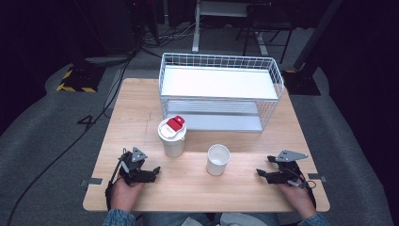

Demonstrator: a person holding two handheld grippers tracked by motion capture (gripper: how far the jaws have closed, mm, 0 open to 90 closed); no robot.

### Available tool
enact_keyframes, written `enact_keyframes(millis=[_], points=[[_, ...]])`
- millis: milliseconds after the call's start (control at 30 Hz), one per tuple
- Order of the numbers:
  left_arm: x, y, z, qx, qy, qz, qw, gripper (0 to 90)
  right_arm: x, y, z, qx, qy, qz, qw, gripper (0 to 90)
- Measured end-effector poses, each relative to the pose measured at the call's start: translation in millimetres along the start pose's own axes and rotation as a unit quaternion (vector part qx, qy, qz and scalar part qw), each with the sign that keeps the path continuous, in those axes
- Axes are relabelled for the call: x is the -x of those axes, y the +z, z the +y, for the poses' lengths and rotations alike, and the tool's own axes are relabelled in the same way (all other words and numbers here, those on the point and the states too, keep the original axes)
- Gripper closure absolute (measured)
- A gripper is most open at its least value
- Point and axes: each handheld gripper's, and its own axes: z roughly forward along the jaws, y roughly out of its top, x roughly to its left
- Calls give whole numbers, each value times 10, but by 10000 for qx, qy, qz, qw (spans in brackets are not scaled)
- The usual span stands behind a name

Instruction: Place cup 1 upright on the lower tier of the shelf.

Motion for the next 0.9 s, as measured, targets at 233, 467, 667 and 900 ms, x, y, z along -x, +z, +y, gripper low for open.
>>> enact_keyframes(millis=[233, 467, 667, 900], points=[[5, 14, 14, 12, -36, 56, 10000, 93, 0, 0, 0, 0, 0, -2, 10000, 231], [6, 14, 16, 5, -34, 61, 10000, 95, -1, 0, 0, -3, 1, -11, 10000, 228], [8, 16, 18, 2, -40, 64, 10000, 95, -4, 1, 2, -12, 18, -44, 10000, 215], [11, 23, 28, 8, -39, 85, 10000, 95, -22, 2, 28, -36, 17, -16, 10000, 185]])
